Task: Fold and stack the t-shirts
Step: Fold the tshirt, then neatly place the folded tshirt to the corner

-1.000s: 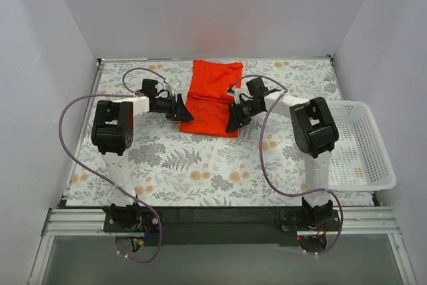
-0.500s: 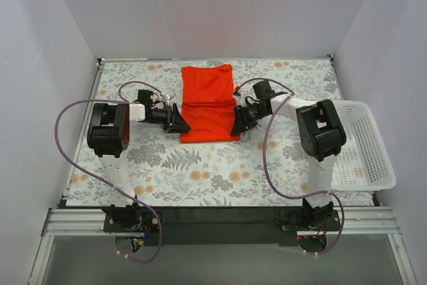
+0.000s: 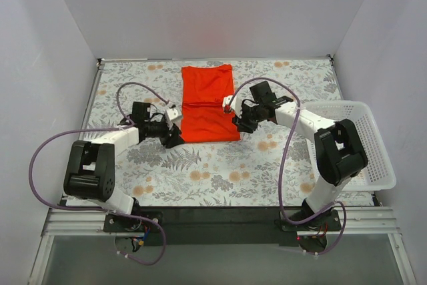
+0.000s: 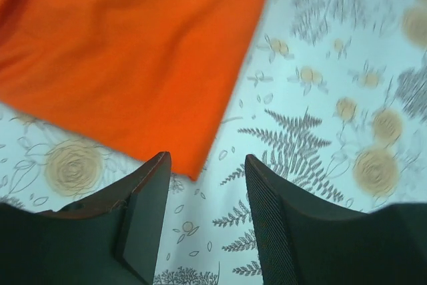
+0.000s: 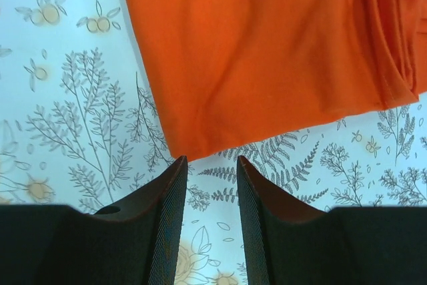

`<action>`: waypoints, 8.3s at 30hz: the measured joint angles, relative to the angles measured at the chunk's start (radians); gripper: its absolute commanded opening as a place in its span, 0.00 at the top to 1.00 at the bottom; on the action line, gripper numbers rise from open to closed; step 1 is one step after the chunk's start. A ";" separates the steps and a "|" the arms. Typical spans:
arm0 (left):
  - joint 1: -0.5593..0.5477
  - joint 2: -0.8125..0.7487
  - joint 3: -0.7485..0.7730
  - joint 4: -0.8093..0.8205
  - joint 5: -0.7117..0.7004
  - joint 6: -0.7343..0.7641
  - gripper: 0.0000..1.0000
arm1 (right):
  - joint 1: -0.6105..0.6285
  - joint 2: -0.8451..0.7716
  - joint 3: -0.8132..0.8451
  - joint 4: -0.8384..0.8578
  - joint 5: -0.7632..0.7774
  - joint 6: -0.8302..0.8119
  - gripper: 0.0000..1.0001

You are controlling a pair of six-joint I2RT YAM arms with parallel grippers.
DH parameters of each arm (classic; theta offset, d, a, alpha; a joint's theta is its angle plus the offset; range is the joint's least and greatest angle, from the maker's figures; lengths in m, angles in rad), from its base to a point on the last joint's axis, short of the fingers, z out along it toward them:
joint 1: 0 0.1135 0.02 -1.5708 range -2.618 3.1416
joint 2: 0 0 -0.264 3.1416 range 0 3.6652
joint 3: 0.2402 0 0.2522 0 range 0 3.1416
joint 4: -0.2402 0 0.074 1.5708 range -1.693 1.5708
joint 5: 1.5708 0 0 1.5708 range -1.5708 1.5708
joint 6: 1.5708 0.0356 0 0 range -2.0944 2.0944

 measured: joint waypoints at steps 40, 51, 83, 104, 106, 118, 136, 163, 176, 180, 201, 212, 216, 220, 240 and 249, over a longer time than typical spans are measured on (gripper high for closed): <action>-0.126 0.079 -0.112 0.180 -0.148 0.504 0.79 | 0.103 0.095 -0.042 0.015 0.047 -0.267 0.59; -0.126 0.084 -0.092 0.134 -0.139 0.463 1.00 | 0.114 0.121 -0.048 0.014 0.075 -0.267 0.99; -0.204 -0.429 0.085 -0.804 0.032 0.461 1.00 | 0.224 -0.438 -0.050 -0.460 -0.026 -0.107 0.99; 0.010 0.393 0.839 -0.874 0.053 0.405 1.00 | 0.001 0.217 0.539 -0.525 -0.078 -0.322 0.99; 0.015 0.478 0.914 -0.867 0.051 0.399 1.00 | -0.024 0.303 0.620 -0.524 -0.079 -0.341 0.99; 0.035 0.697 1.010 -0.716 0.003 0.301 0.62 | -0.052 0.593 0.846 -0.502 -0.057 -0.336 0.41; 0.055 0.143 0.373 -0.243 0.057 -0.530 0.33 | -0.097 0.210 0.514 -0.329 -0.235 0.303 0.18; -0.003 -0.208 0.158 -0.050 -0.608 -1.095 0.14 | 0.401 0.436 0.571 -0.103 0.588 0.884 0.02; 0.000 -0.208 0.154 -0.093 -0.629 -1.094 0.13 | 0.248 0.483 0.571 -0.256 0.468 0.663 0.02; 0.002 -0.200 0.163 -0.109 -0.621 -1.097 0.13 | 0.147 0.483 0.570 -0.280 0.462 0.550 0.02; 0.018 -0.185 0.190 -0.141 -0.579 -1.106 0.12 | -0.289 0.640 0.838 -0.376 0.472 0.136 0.02; 0.020 -0.185 0.190 -0.141 -0.575 -1.101 0.12 | -0.407 0.696 0.930 -0.377 0.473 0.158 0.02; 0.021 -0.185 0.191 -0.142 -0.575 -1.098 0.12 | -0.439 0.700 0.935 -0.380 0.458 0.203 0.02; 0.023 -0.178 0.195 -0.143 -0.571 -1.097 0.12 | -0.469 0.705 0.938 -0.388 0.423 0.262 0.02; 0.026 -0.172 0.196 -0.157 -0.571 -1.098 0.12 | -0.618 0.705 0.935 -0.420 0.474 0.455 0.02; 0.026 -0.171 0.196 -0.169 -0.571 -1.098 0.12 | -0.686 0.721 0.969 -0.428 0.492 0.438 0.02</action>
